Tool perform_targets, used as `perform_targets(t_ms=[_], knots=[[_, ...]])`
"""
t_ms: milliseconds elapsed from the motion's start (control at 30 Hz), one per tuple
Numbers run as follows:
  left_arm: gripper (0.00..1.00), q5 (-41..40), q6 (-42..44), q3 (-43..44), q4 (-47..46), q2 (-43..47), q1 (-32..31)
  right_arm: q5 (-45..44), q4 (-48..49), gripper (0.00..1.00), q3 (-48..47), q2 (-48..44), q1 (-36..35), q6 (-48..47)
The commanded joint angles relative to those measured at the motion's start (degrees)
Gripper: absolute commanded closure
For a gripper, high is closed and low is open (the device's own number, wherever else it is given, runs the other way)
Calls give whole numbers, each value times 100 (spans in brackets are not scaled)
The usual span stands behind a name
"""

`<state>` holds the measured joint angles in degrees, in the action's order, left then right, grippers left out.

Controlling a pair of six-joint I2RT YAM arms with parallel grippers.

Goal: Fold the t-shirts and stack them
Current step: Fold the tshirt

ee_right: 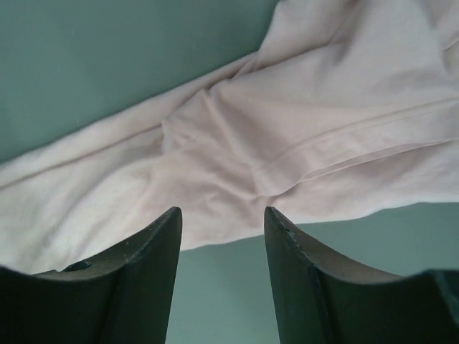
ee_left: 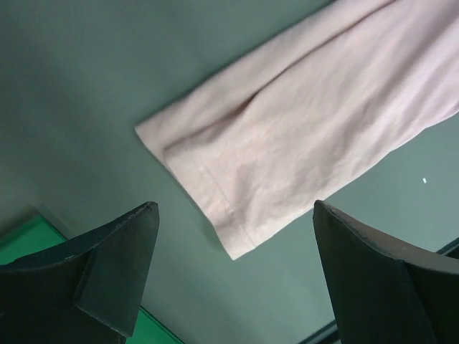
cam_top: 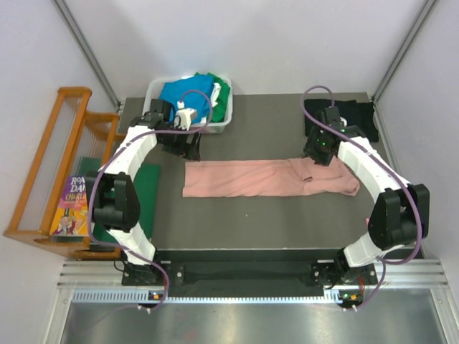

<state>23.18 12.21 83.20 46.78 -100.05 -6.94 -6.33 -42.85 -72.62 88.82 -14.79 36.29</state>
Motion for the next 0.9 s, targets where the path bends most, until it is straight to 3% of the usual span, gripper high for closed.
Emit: perform_targets(t_ms=[0, 133, 233, 567, 867], knots=[[7, 38, 247, 101, 86, 222, -377, 9, 101, 50, 134, -216, 511, -43], [5, -445, 344, -286, -187, 13, -1211, -61, 189, 51, 292, -172, 854, -79], [6, -384, 247, -260, -274, -453, -1362, -97, 294, 52, 468, -119, 1083, -78], [7, -947, 405, -120, -705, -1244, -1363, -114, 435, 53, 758, 92, 1382, -166], [7, -1122, 423, -295, -917, -1307, -1170, -342, 611, 53, 855, 487, 1680, -325]])
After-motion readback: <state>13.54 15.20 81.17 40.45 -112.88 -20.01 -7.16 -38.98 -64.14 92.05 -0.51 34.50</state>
